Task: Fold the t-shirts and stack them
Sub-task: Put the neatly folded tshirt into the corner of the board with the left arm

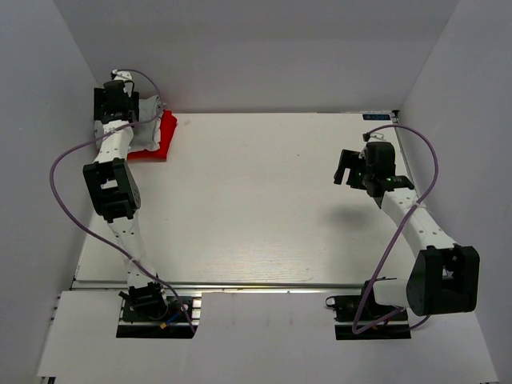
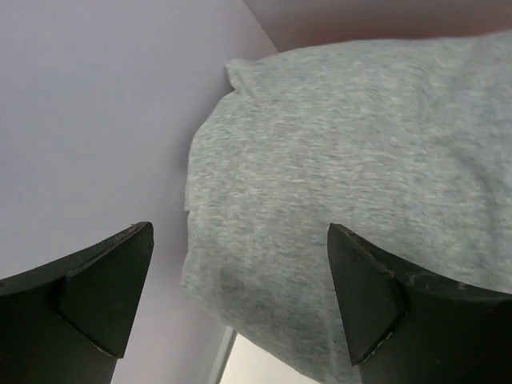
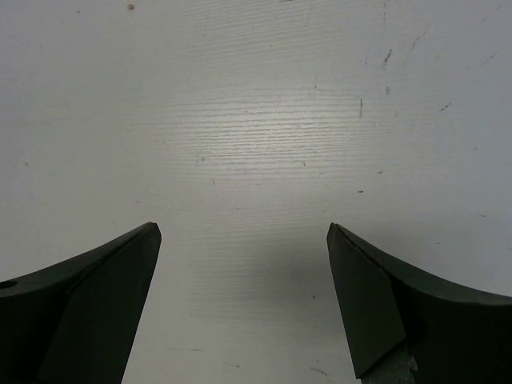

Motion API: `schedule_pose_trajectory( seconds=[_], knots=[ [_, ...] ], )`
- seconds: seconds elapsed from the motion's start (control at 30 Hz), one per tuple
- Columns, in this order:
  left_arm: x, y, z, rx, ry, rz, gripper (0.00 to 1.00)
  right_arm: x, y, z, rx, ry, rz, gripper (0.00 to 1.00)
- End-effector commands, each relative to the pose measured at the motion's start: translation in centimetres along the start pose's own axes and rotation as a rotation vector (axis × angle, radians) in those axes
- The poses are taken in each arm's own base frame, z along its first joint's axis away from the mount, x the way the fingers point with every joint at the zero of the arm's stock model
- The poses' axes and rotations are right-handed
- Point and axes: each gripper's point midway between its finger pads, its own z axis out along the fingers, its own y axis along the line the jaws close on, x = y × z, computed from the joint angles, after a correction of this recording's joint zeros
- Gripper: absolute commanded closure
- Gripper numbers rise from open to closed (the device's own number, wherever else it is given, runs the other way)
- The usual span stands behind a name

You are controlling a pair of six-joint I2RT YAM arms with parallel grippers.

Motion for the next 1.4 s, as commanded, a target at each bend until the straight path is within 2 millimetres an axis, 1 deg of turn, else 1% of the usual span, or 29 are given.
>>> schedule_pose_trajectory(
  seconds=[0.0, 0.07, 0.17, 0.23, 0.27, 0.33, 0.37, 0.4, 0.43, 0.47, 0.5, 0.53, 0.57, 0.6, 0.67, 0.7, 0.73, 0.77, 0.8, 0.83, 0.87, 0.93, 0.97, 1.03, 1.07, 1.1, 1.13, 1.27, 1.37],
  knots=[
    [-5.0, 3.9, -2.9, -0.106, -0.083, -0.117, 0.00, -1.8, 0.6, -0.2, -0.020, -0.033, -0.016, 0.10],
    [-5.9, 4.3, -3.3, -0.108, -0.091, -0.132, 0.00, -1.7, 0.6, -0.1, -0.022, -0.028, -0.020, 0.10],
    [-5.6, 4.1, -3.2, -0.101, -0.072, -0.146, 0.00, -1.8, 0.8, -0.1, -0.031, -0.035, -0.019, 0.10],
    [-4.5, 2.7, -3.0, -0.035, -0.033, -0.120, 0.00, -2.2, 0.8, -0.2, -0.032, -0.044, -0.016, 0.10],
    [-4.8, 2.0, -3.5, -0.005, -0.034, -0.113, 0.00, -2.3, 0.9, -0.2, -0.033, -0.049, -0.013, 0.10],
    [-3.4, -0.1, -4.0, 0.100, 0.005, -0.118, 0.00, -2.8, 1.2, -0.5, -0.054, -0.069, -0.012, 0.10],
    [-5.1, -1.4, -5.6, 0.188, -0.043, -0.131, 0.00, -3.0, 1.4, -0.7, -0.062, -0.078, -0.013, 0.10],
    [-5.4, -1.9, -6.4, 0.230, -0.055, -0.141, 0.00, -3.5, 1.7, -1.2, -0.076, -0.097, -0.009, 0.10],
    [-5.0, -3.8, -7.3, 0.293, -0.049, -0.136, 0.00, -3.5, 2.3, -1.4, -0.110, -0.105, -0.009, 0.10],
    [-5.7, -5.0, -8.4, 0.357, -0.072, -0.133, 0.00, -3.6, 2.5, -1.5, -0.119, -0.105, 0.004, 0.10],
    [-6.9, -5.0, -9.9, 0.366, -0.095, -0.153, 0.00, -3.9, 2.7, -2.1, -0.128, -0.120, 0.010, 0.10],
    [-6.9, -7.3, -11.3, 0.423, -0.082, -0.151, 0.00, -3.4, 2.7, -2.0, -0.134, -0.117, 0.011, 0.10],
    [-7.1, -8.4, -12.4, 0.459, -0.071, -0.171, 0.00, -3.5, 2.8, -2.4, -0.140, -0.132, 0.026, 0.10],
    [-6.6, -9.9, -13.0, 0.485, -0.041, -0.184, 0.00, -3.6, 3.0, -2.7, -0.149, -0.144, 0.033, 0.10],
    [-6.7, -12.9, -16.4, 0.582, -0.020, -0.246, 0.00, -2.9, 3.3, -3.0, -0.174, -0.151, 0.057, 0.10],
    [-4.3, -14.8, -17.3, 0.621, 0.038, -0.252, 0.00, -2.7, 3.3, -3.2, -0.184, -0.162, 0.063, 0.10],
    [-6.3, -15.6, -20.2, 0.674, -0.033, -0.275, 0.00, -2.6, 3.8, -3.6, -0.213, -0.163, 0.070, 0.10],
    [-6.3, -16.5, -21.6, 0.708, -0.041, -0.300, 0.00, -2.1, 3.9, -3.7, -0.217, -0.152, 0.076, 0.10],
    [-4.4, -17.8, -22.5, 0.729, -0.010, -0.291, 0.00, -2.0, 3.9, -3.8, -0.218, -0.148, 0.079, 0.10],
    [-4.3, -18.4, -23.7, 0.749, -0.014, -0.280, 0.00, -2.0, 3.8, -4.1, -0.213, -0.149, 0.085, 0.10],
    [-4.5, -20.0, -25.7, 0.798, -0.023, -0.256, 0.00, -1.3, 3.5, -4.0, -0.198, -0.130, 0.090, 0.10],
    [-3.7, -20.5, -28.2, 0.781, 0.000, -0.215, 0.00, -1.3, 3.5, -4.4, -0.201, -0.136, 0.095, 0.10],
    [-3.3, -20.6, -28.7, 0.769, 0.007, -0.202, 0.00, -0.6, 3.4, -4.2, -0.197, -0.116, 0.100, 0.10],
    [-3.1, -19.6, -29.8, 0.712, -0.002, -0.200, 0.00, -0.6, 3.4, -4.6, -0.203, -0.128, 0.105, 0.10],
    [-2.6, -19.8, -30.3, 0.720, 0.003, -0.192, 0.00, -0.5, 3.6, -4.9, -0.214, -0.131, 0.103, 0.10],
    [-3.5, -19.0, -31.1, 0.695, -0.021, -0.218, 0.00, -0.2, 3.6, -4.8, -0.213, -0.128, 0.103, 0.10],
    [-3.2, -19.4, -31.9, 0.710, -0.023, -0.208, 0.00, -0.1, 3.8, -5.3, -0.231, -0.139, 0.100, 0.10],
    [-2.6, -20.3, -34.0, 0.755, -0.026, -0.194, 0.00, 0.1, 4.1, -6.0, -0.258, -0.156, 0.100, 0.10],
    [-2.1, -20.4, -34.2, 0.740, -0.010, -0.188, 0.00, 0.3, 4.1, -6.3, -0.264, -0.162, 0.104, 0.10]
  ],
)
